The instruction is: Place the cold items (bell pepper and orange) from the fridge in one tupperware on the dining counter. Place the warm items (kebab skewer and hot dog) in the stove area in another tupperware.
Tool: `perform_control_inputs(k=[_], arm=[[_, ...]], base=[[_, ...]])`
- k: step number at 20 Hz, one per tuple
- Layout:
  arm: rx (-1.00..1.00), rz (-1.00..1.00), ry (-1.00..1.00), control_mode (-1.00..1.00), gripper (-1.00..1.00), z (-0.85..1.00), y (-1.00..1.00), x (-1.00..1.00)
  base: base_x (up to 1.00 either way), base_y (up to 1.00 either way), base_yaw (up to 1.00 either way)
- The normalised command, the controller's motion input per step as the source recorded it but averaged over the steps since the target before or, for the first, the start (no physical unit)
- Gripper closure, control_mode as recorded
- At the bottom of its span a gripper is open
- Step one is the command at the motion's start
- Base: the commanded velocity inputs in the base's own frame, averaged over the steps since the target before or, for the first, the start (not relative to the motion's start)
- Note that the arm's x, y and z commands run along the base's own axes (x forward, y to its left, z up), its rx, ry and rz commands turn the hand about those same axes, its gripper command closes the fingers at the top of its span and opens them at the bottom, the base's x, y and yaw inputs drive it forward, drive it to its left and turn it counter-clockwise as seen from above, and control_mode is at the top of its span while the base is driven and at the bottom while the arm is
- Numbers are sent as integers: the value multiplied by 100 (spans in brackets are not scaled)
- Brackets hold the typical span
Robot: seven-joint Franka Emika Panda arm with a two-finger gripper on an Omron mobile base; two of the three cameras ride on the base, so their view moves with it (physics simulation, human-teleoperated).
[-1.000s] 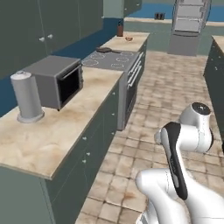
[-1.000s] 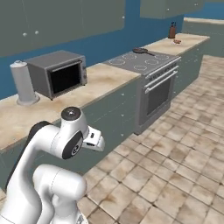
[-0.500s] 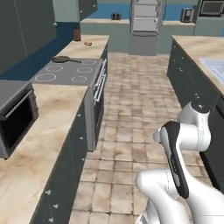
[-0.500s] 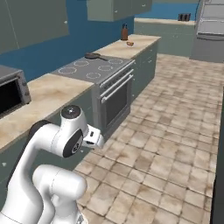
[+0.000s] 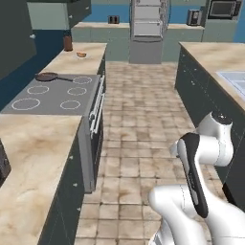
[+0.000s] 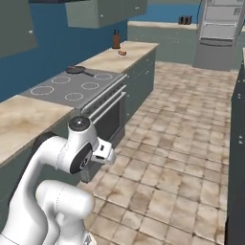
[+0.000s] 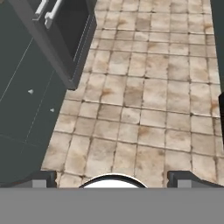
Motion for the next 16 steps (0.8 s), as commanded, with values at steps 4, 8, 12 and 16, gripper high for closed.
perform_control_inputs(k=[4, 8, 12, 16], arm=[[0, 0, 0, 100, -100, 0, 0, 0], [0, 0, 0, 100, -100, 0, 0, 0], [0, 0, 0, 100, -100, 0, 0, 0], [0, 0, 0, 100, -100, 0, 0, 0]], base=[[100, 4, 0], [100, -11, 0], [100, -25, 0], [100, -7, 0]])
